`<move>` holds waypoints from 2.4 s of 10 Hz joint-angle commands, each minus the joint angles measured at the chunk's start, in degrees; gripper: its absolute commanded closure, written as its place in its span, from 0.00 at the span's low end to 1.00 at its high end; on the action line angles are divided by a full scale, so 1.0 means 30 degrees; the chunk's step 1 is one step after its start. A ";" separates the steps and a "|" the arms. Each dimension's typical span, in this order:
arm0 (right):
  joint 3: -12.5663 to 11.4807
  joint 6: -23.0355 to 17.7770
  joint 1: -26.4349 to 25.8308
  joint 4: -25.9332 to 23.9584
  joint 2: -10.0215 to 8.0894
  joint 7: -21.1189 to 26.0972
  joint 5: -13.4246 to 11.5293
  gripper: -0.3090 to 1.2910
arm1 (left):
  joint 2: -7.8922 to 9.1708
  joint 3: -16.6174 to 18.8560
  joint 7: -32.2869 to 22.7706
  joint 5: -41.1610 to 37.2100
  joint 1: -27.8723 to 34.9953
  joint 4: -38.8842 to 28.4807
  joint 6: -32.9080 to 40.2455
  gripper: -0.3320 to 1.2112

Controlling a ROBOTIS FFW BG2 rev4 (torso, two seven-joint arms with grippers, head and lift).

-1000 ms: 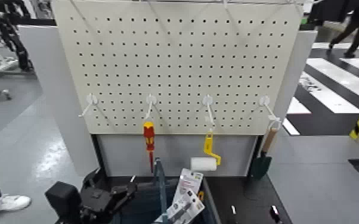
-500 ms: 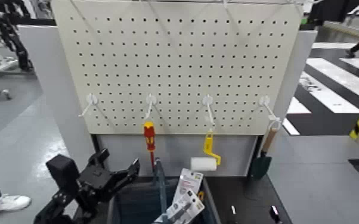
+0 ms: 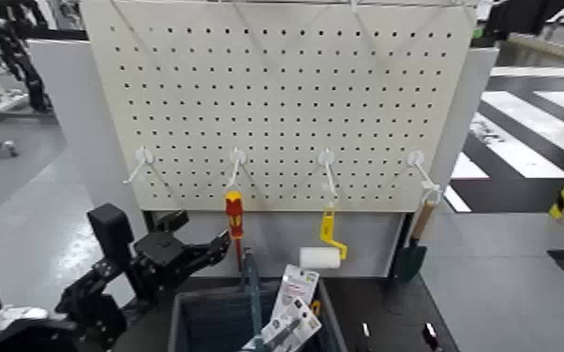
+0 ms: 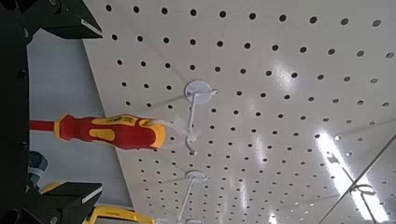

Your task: Put the red screwdriver into the crate.

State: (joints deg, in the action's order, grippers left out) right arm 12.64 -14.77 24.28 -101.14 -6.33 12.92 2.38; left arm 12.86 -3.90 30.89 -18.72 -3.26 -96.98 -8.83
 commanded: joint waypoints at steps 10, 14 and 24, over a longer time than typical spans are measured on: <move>0.0152 -0.0117 -0.0123 0.0110 0.0000 -0.0029 0.0173 0.30 | 0.0546 -0.2156 0.2388 -0.1143 -0.3748 0.3205 -0.1069 0.90; 0.0123 -0.0117 -0.0094 0.0110 -0.0030 0.0000 0.0202 0.30 | 0.0517 -0.2097 0.2271 -0.1201 -0.3660 0.3146 -0.0864 0.97; 0.0094 0.0001 -0.0094 0.0139 -0.0030 -0.0029 0.0378 0.30 | 0.0341 0.0364 0.2535 0.0176 -0.1521 -0.2127 -0.4409 0.98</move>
State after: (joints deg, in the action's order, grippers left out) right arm 12.92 -14.82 23.99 -100.74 -6.39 12.89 3.46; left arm 13.93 -3.39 38.55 -18.60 -8.41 -101.93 -21.29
